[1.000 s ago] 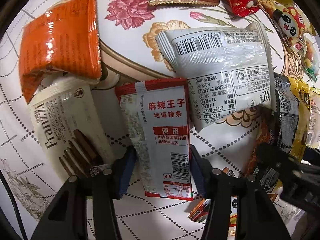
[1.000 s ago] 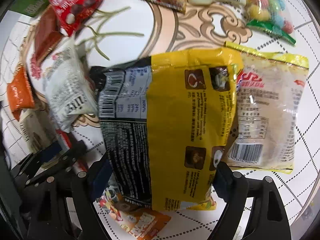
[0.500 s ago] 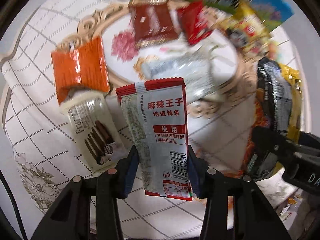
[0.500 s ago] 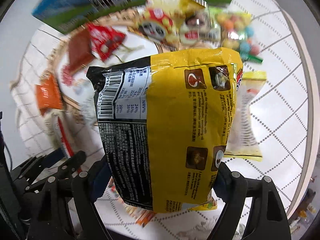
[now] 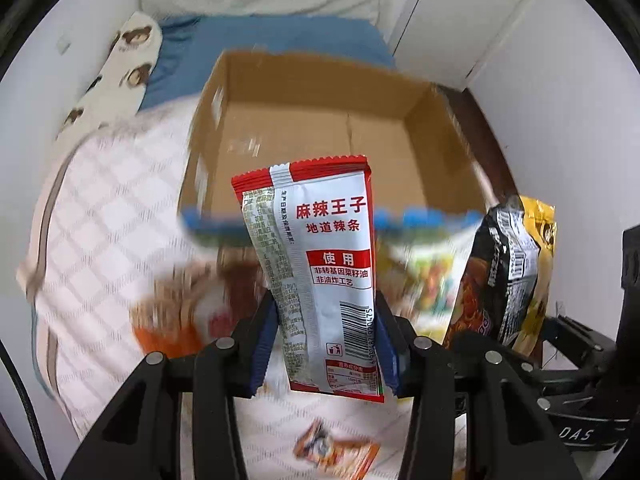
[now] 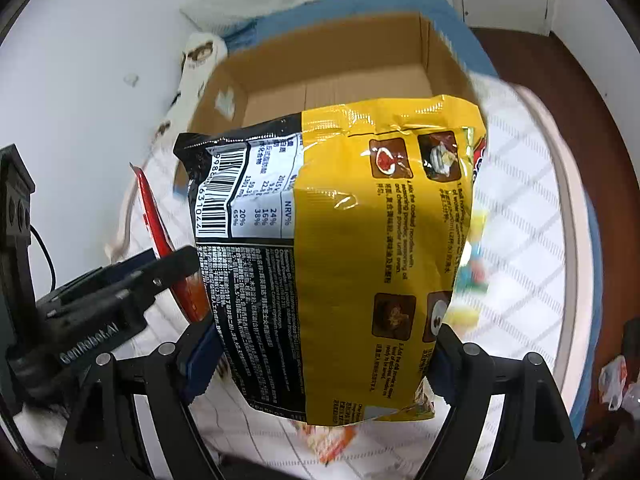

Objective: Organize snacks
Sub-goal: 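Carry both packs into the cardboard box and open both tools, then lift both tools out of the box back toward the snack pile, then grasp the white bread bag with the left tool while the right tool grasps the yellow-topped bread bag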

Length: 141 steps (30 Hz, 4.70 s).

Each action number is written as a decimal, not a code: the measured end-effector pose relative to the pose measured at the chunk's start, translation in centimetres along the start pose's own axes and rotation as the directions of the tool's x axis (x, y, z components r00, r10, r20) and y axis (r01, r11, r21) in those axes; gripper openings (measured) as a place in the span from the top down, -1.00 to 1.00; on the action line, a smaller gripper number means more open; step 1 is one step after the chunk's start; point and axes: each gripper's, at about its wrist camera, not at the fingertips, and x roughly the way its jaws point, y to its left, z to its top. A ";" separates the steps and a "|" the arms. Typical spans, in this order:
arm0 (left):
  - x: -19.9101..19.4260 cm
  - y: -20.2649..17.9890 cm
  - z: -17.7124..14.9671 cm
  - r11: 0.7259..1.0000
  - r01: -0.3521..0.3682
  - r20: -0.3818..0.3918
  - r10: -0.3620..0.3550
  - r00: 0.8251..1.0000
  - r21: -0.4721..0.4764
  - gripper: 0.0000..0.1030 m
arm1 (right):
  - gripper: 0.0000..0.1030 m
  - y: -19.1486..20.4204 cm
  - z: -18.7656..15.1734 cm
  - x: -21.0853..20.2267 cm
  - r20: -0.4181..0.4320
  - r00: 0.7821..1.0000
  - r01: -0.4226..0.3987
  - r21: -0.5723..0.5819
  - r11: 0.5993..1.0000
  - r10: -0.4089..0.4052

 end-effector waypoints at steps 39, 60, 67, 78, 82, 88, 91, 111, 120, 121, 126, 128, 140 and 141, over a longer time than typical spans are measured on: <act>18.6 4.8 20.2 0.994 -0.105 -0.255 0.099 0.962 -0.009 -0.67 | -0.87 -4.9 21.3 16.1 -0.234 0.955 0.183 -0.013 0.983 -0.181; 6.7 3.3 12.6 0.989 -0.148 0.069 0.148 0.987 0.000 -0.67 | -0.87 -2.3 14.7 4.9 0.064 0.961 0.274 -0.064 0.960 -0.270; 1.7 2.5 9.0 0.988 -0.152 0.163 0.148 0.975 0.012 -0.67 | -0.87 -0.9 11.3 0.0 0.155 0.956 0.261 -0.064 0.963 -0.249; -3.3 2.6 2.5 0.986 -0.164 0.229 0.159 0.960 0.003 -0.67 | -0.87 1.2 5.1 -5.5 0.237 0.955 0.196 -0.055 0.979 -0.178; -3.2 3.2 -0.8 0.985 -0.174 0.195 0.172 0.966 -0.009 -0.67 | -0.87 1.0 1.9 -5.3 0.203 0.968 0.159 -0.033 0.987 -0.149; 0.4 4.3 -7.0 0.978 -0.208 0.054 0.208 0.977 -0.002 -0.67 | -0.87 -2.3 -3.7 -1.5 0.060 0.985 0.158 0.038 0.987 -0.160; 3.7 4.7 -10.1 0.977 -0.211 -0.052 0.211 0.976 0.005 -0.67 | -0.87 -5.3 -6.2 1.2 -0.028 0.980 0.197 0.081 0.977 -0.195; 20.4 -2.4 -14.3 0.702 -0.179 -0.185 0.408 0.894 0.689 -0.08 | -0.39 -13.6 -13.7 13.6 -0.348 0.895 0.309 0.029 0.951 -0.280; 18.9 7.0 -12.8 0.986 -0.125 -0.422 0.067 0.904 -0.111 -0.07 | -0.24 -13.8 -14.6 13.3 -0.354 0.925 0.191 0.128 0.973 -0.135; 18.9 8.1 -13.1 0.977 -0.108 -0.429 0.018 0.903 -0.186 -0.07 | -0.24 -13.4 -14.6 13.4 -0.359 0.926 0.171 0.127 0.977 -0.115; 20.2 9.6 -14.2 0.972 -0.043 -0.442 -0.064 0.895 -0.229 -0.18 | -0.28 -11.6 -15.1 14.7 -0.390 0.910 0.156 0.002 0.988 -0.142; 20.8 9.0 -14.4 0.988 -0.050 -0.461 -0.024 0.887 -0.148 -0.18 | -0.30 -10.7 -15.0 14.9 -0.388 0.907 0.171 -0.020 0.985 -0.165; 19.4 2.9 -15.9 0.985 -0.167 -0.357 0.144 0.923 -0.033 0.10 | 0.07 -8.6 -14.0 14.6 -0.297 0.904 0.308 -0.042 0.950 -0.307; 18.9 2.4 -16.1 0.987 -0.161 -0.347 0.144 0.927 -0.019 0.12 | 0.16 -8.4 -14.2 14.3 -0.292 0.907 0.304 -0.040 0.952 -0.302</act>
